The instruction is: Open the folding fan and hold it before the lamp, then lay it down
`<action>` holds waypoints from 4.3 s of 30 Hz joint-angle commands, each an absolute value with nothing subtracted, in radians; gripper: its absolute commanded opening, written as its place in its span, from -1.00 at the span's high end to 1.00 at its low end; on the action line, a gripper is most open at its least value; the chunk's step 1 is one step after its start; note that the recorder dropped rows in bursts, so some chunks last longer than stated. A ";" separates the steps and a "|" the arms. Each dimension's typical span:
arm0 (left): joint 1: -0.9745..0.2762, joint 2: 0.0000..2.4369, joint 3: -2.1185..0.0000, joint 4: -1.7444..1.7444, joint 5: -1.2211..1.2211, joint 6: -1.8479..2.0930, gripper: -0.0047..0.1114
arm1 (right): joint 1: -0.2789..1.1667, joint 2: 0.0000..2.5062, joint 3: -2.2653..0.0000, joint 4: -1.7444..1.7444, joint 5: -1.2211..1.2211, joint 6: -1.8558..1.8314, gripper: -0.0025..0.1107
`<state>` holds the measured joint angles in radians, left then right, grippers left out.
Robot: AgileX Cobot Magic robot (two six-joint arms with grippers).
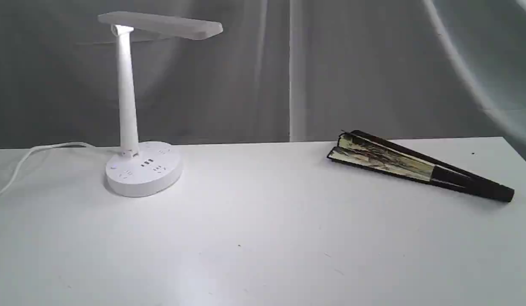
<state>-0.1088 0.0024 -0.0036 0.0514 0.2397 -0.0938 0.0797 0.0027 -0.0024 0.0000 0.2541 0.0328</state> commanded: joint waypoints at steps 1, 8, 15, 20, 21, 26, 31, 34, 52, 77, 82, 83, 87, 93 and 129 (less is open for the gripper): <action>-0.109 0.000 0.000 0.055 0.233 -0.095 0.92 | 0.080 0.000 0.000 -0.007 0.249 0.031 0.96; -0.109 0.000 0.000 0.055 0.233 -0.095 0.92 | 0.080 0.000 0.000 -0.007 0.249 0.031 0.96; -0.109 0.000 0.000 0.055 0.233 -0.095 0.92 | 0.080 0.000 0.000 -0.007 0.249 0.033 0.96; -0.109 0.000 0.000 0.055 0.233 -0.095 0.92 | 0.080 0.000 0.000 -0.007 0.249 0.033 0.96; -0.109 0.000 0.000 0.055 0.233 -0.095 0.92 | 0.080 0.000 0.000 -0.007 0.249 0.033 0.96; -0.109 0.000 0.000 0.055 0.233 -0.095 0.92 | 0.080 0.000 0.000 -0.007 0.249 0.033 0.96; -0.109 0.000 0.000 0.055 0.233 -0.095 0.92 | 0.080 0.000 0.000 -0.007 0.249 0.030 0.96; -0.109 0.000 0.000 0.055 0.233 -0.095 0.92 | 0.080 0.000 0.000 -0.014 0.244 0.030 0.96; -0.109 0.000 0.000 0.055 0.233 -0.095 0.92 | 0.080 0.000 0.000 0.183 0.158 0.106 0.96; -0.109 0.000 0.000 0.054 0.089 -0.236 0.92 | 0.080 0.000 0.000 0.194 0.048 0.104 0.96; -0.109 0.000 0.000 0.032 0.052 -0.273 0.92 | 0.080 0.000 0.000 0.194 -0.034 0.101 0.96; -0.109 0.000 0.000 0.028 0.035 -0.283 0.92 | 0.080 0.000 0.000 0.194 -0.046 0.101 0.96; -0.109 0.000 0.000 0.028 -0.061 -0.285 0.92 | 0.080 0.000 -0.043 0.171 0.025 0.101 0.96; -0.109 0.015 -0.057 0.028 -0.008 -0.291 0.92 | 0.080 0.026 -0.096 0.159 0.008 0.097 0.96; -0.109 1.719 -0.551 0.133 -0.656 -0.130 0.92 | 0.007 1.728 -1.171 0.178 0.101 -0.177 0.96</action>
<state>-0.1088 1.6841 -0.5351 0.1301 -0.6330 -0.1384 0.0273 1.6912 -1.1061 0.1598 0.0515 -0.1683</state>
